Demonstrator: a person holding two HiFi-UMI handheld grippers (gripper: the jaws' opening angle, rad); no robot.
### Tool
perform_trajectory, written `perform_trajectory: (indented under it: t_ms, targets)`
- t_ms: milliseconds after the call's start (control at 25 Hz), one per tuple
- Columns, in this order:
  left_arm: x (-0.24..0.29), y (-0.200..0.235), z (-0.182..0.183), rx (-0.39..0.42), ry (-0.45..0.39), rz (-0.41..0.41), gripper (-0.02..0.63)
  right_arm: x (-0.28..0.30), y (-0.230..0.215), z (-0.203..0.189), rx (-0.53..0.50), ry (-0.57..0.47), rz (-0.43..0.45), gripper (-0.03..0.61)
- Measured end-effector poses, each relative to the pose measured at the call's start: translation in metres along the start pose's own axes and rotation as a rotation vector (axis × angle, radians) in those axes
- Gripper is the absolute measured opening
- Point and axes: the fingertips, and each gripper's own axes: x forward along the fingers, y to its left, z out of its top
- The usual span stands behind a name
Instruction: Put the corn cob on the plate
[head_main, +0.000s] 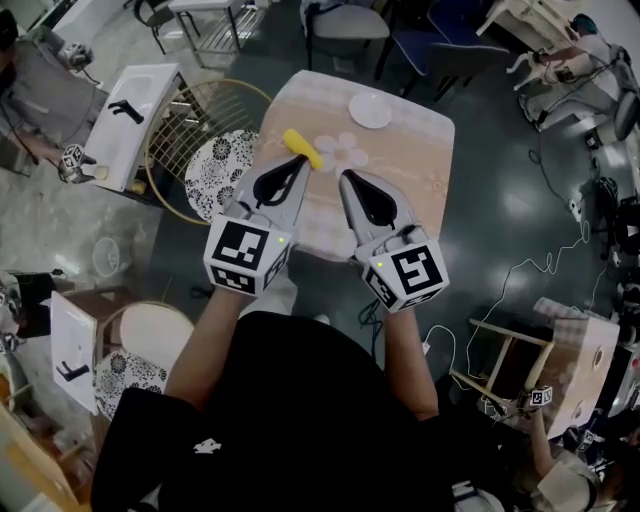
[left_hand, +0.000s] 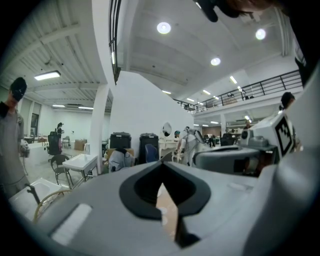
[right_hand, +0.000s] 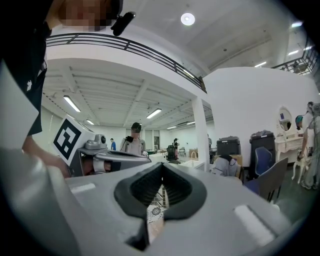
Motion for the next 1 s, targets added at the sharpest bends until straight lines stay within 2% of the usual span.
perform_trajectory:
  t_ms: [480,1000]
  targets:
    - [0.023,0.050,-0.005,-0.028,0.028,-0.010,0.005,0.051,-0.013,0.000,0.012,0.028,-0.010,0.002]
    - [0.044,0.092,-0.014,-0.040,0.050,-0.077,0.005,0.096,-0.025,-0.005,0.014,0.075,-0.059,0.002]
